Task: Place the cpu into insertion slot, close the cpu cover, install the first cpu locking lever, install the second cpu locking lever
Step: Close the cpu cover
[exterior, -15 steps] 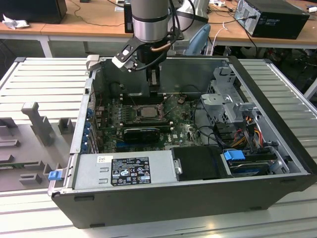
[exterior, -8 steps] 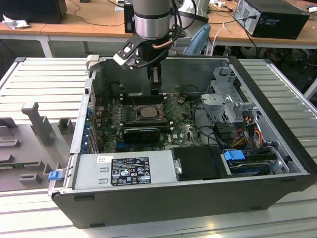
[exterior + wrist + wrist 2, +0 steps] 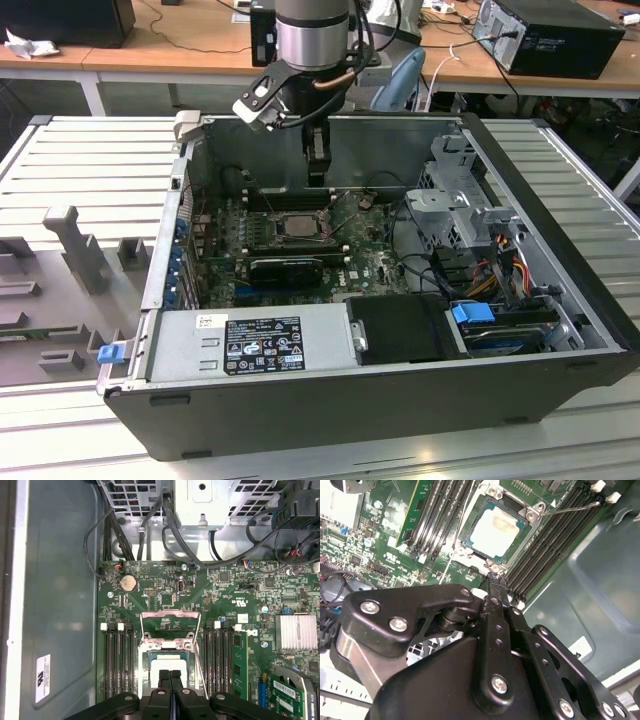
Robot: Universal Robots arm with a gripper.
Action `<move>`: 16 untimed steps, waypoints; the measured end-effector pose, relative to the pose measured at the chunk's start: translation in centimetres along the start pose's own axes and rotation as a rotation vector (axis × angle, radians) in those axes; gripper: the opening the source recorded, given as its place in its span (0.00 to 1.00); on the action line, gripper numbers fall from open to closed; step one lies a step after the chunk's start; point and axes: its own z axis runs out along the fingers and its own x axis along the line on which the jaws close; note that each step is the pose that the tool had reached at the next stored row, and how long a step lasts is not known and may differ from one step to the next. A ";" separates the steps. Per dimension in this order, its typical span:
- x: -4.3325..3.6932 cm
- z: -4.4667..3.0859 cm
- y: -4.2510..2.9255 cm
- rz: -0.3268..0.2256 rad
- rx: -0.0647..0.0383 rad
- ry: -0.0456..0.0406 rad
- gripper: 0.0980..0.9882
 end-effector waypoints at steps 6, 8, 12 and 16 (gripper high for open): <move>0.17 -0.63 0.45 0.000 0.000 0.0000 0.01; 0.26 -1.07 0.54 0.000 0.000 0.0001 0.01; 0.32 -1.00 1.63 0.000 0.000 0.0001 0.01; 0.34 -0.87 2.75 0.000 0.000 0.0001 0.01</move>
